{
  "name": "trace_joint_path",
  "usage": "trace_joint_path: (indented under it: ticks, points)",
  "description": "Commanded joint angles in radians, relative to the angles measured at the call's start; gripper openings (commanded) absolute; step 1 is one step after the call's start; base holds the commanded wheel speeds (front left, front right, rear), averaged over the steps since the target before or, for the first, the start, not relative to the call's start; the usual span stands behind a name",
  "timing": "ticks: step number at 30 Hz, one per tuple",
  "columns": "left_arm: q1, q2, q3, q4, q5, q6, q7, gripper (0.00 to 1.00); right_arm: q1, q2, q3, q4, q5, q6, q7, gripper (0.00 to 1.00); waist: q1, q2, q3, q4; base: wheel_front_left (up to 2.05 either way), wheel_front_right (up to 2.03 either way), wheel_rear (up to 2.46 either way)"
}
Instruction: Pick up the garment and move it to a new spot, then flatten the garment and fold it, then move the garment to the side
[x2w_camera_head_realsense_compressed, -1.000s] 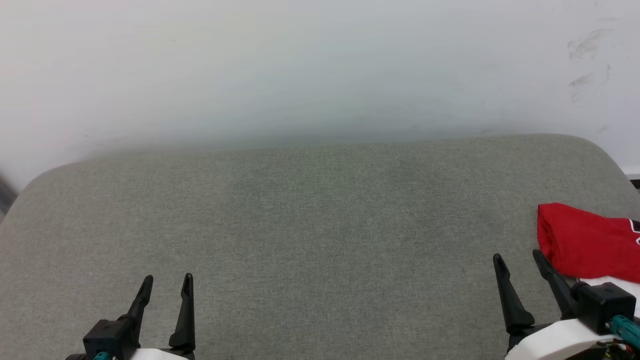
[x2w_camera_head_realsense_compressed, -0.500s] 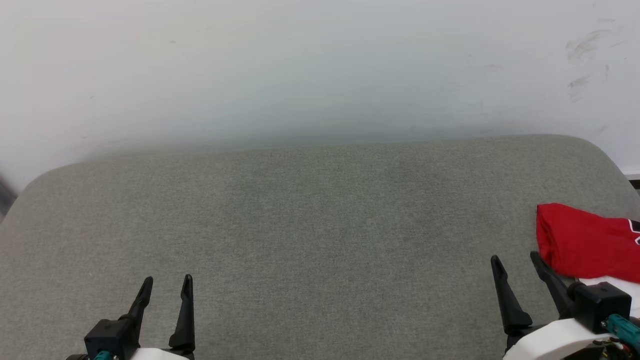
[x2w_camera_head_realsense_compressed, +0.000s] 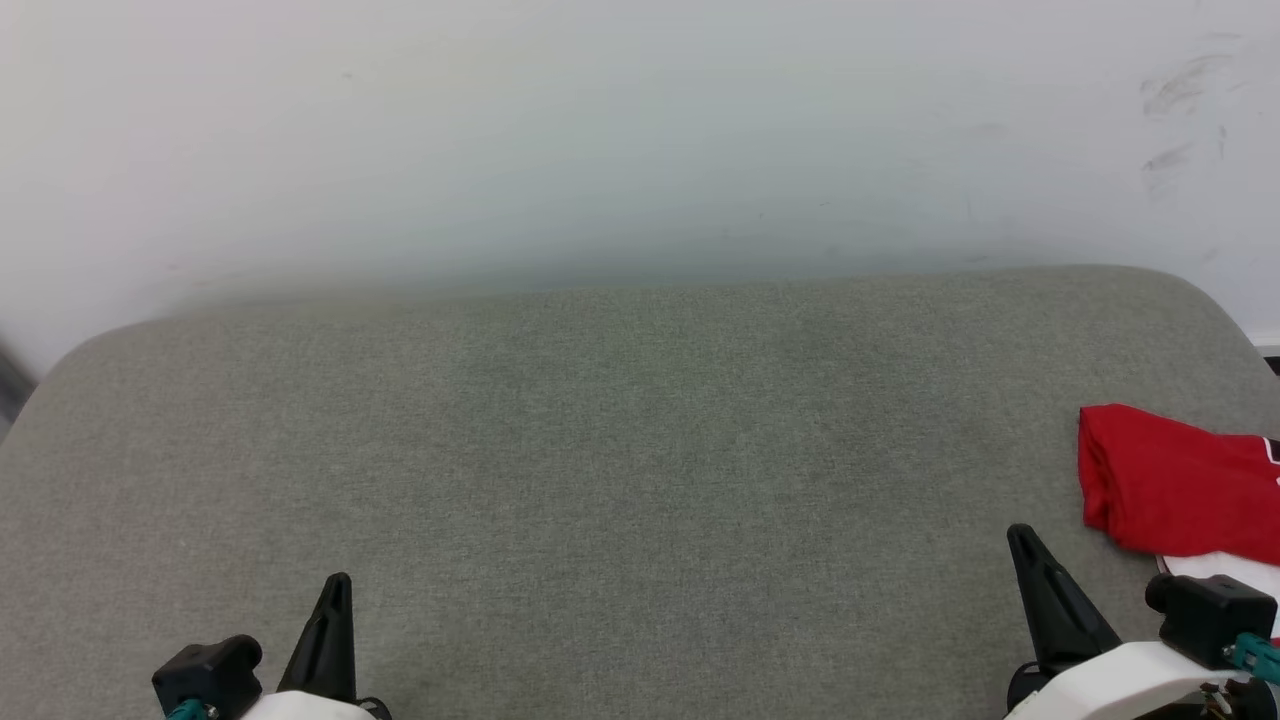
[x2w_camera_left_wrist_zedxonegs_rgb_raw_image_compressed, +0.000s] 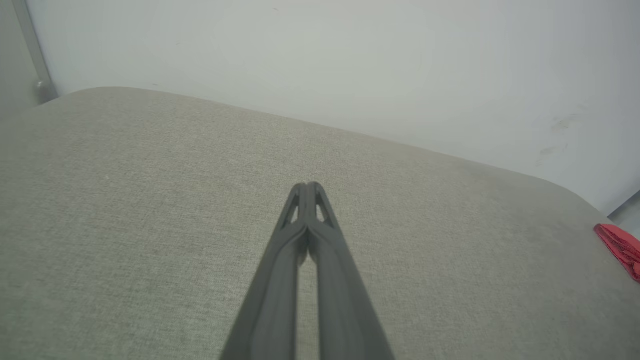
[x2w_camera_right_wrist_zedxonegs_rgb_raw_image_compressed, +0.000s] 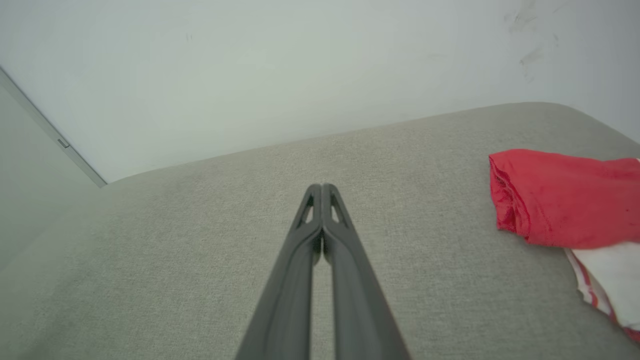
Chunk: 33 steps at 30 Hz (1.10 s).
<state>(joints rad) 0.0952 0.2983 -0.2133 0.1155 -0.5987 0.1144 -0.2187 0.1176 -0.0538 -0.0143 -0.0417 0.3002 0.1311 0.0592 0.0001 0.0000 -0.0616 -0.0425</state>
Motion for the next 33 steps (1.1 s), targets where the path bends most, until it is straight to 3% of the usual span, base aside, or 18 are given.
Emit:
trace_joint_path:
  ticks: [1, 33]
  points:
    - [-0.033, -0.001, 0.019, -0.008, -0.037, -0.009, 0.009, 0.00, -0.037, -0.007, -0.002, -0.004, 0.051, 0.000, -0.002, 0.00, 0.0000, 0.0000, 0.001, 0.001, 0.00, 0.00, 0.00]
    - [-0.106, -0.094, 0.137, 0.049, -0.432, -0.105, 0.133, 0.00, -0.117, -0.019, -0.021, 0.111, 0.571, 0.000, 0.005, 0.00, -0.0001, 0.0000, 0.019, 0.012, 0.00, 0.00, 0.00]
